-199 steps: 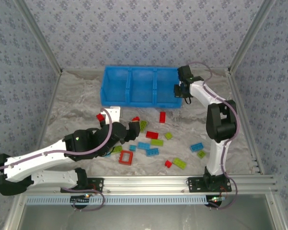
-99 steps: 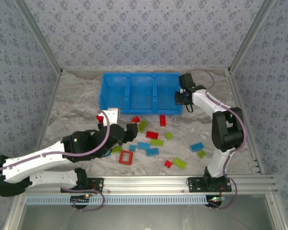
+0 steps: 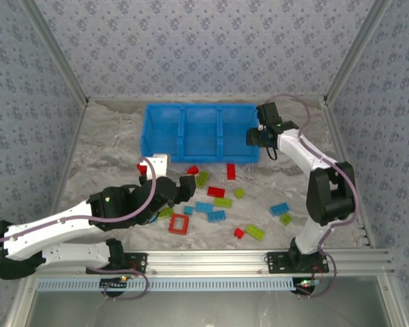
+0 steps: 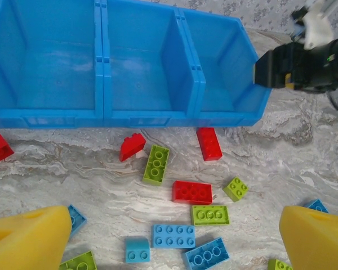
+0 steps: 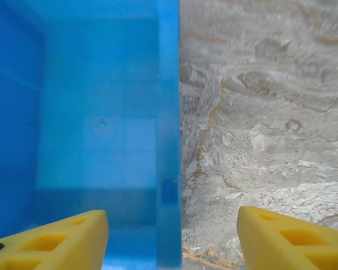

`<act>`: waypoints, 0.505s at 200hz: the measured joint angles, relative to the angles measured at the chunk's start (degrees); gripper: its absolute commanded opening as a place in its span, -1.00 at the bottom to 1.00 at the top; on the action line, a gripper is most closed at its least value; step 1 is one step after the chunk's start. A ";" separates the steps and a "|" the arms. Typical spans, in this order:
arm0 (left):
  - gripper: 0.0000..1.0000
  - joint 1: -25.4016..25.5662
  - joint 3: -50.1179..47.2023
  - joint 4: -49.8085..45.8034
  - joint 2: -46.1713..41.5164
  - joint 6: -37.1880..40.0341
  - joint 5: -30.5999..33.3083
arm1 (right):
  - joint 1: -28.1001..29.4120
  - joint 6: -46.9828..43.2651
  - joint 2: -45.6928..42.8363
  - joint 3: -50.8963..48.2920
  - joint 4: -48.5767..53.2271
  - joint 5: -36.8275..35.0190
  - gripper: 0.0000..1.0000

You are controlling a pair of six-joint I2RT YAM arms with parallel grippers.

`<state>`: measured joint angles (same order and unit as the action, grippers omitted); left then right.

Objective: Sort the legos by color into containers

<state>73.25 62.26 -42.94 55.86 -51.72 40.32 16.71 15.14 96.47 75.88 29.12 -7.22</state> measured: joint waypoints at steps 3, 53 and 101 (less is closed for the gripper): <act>0.92 0.00 0.00 -0.11 0.00 0.00 -0.09 | 0.20 0.13 -0.85 -0.02 0.22 -0.22 0.34; 0.91 0.00 0.00 0.07 0.57 1.53 -3.58 | 9.60 5.84 -14.71 -10.21 -0.17 -2.19 0.46; 0.90 3.54 3.37 0.63 10.29 3.91 -4.70 | 17.59 11.67 -10.99 -20.83 -1.40 -0.72 0.51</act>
<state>76.79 65.63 -42.30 66.15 -47.81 35.62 34.30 26.81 85.47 55.05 27.73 -7.94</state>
